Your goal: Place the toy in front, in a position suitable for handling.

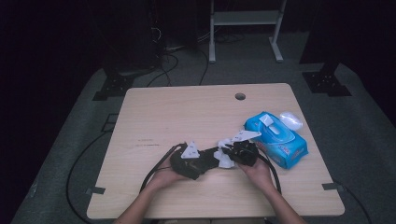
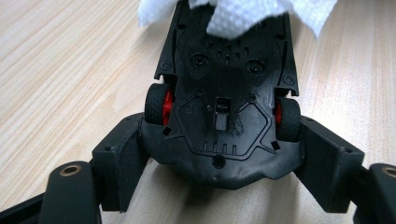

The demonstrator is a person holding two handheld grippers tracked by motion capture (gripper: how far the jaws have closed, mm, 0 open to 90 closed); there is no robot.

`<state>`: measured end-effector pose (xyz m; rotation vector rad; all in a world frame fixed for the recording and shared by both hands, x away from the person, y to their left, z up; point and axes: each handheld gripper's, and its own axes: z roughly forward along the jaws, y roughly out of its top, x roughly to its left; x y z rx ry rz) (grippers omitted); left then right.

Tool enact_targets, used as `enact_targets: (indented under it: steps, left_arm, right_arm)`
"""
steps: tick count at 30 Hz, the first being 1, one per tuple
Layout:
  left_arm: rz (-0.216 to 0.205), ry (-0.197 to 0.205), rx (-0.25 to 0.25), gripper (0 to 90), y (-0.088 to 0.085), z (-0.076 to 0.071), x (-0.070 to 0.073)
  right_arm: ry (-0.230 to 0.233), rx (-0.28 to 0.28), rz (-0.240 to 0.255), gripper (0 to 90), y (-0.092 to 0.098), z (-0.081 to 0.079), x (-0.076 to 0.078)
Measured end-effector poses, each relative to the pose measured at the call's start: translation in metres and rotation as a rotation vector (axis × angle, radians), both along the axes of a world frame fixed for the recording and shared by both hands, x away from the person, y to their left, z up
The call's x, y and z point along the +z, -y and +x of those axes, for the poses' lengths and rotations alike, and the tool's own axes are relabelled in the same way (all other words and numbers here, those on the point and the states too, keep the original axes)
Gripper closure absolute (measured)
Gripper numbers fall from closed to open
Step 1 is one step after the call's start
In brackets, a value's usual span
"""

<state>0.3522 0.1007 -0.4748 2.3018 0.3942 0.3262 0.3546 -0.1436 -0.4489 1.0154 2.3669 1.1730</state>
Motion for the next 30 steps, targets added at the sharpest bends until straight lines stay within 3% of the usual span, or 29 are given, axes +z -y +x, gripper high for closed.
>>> enact_targets:
  steps: [2,4,7,11,15,19,22,24,28,30]
  left_arm:
    - [0.001,0.001,-0.002,23.8,0.000,0.000,0.000]
    - [-0.001,0.001,0.000,23.8,0.000,0.000,0.000]
    - [0.003,0.004,0.002,23.8,0.000,0.000,0.000]
    - [-0.002,-0.002,0.002,23.8,-0.002,0.001,0.000]
    - [-0.005,-0.006,0.002,23.8,-0.004,0.002,0.000]
    - [-0.008,-0.008,0.004,23.8,-0.003,0.002,0.000]
    - [-0.004,-0.003,0.005,23.7,-0.003,0.002,0.000]
    - [-0.005,-0.004,0.005,23.8,-0.003,0.002,0.000]
    - [-0.008,-0.008,0.004,23.8,-0.004,0.002,0.000]
    - [-0.006,-0.006,0.003,23.8,-0.004,0.002,0.000]
  right_arm:
    - [-0.002,0.014,0.004,79.5,-0.004,-0.002,0.000]
    - [-0.013,0.072,0.014,79.4,-0.014,-0.007,-0.001]
    - [0.017,0.110,-0.019,79.3,-0.024,-0.010,-0.001]
    - [0.024,0.054,-0.036,79.2,-0.010,-0.004,0.000]
    - [0.001,-0.019,-0.021,79.2,0.013,0.002,0.001]
    - [0.010,0.005,-0.026,79.3,0.007,-0.004,0.000]
    - [0.012,0.097,-0.022,79.2,-0.012,-0.012,-0.001]
    - [0.029,0.121,-0.045,79.2,-0.020,-0.015,-0.001]
    - [0.001,0.093,-0.022,79.1,-0.008,-0.008,-0.001]
    - [0.024,0.049,-0.054,79.1,0.000,-0.005,0.001]
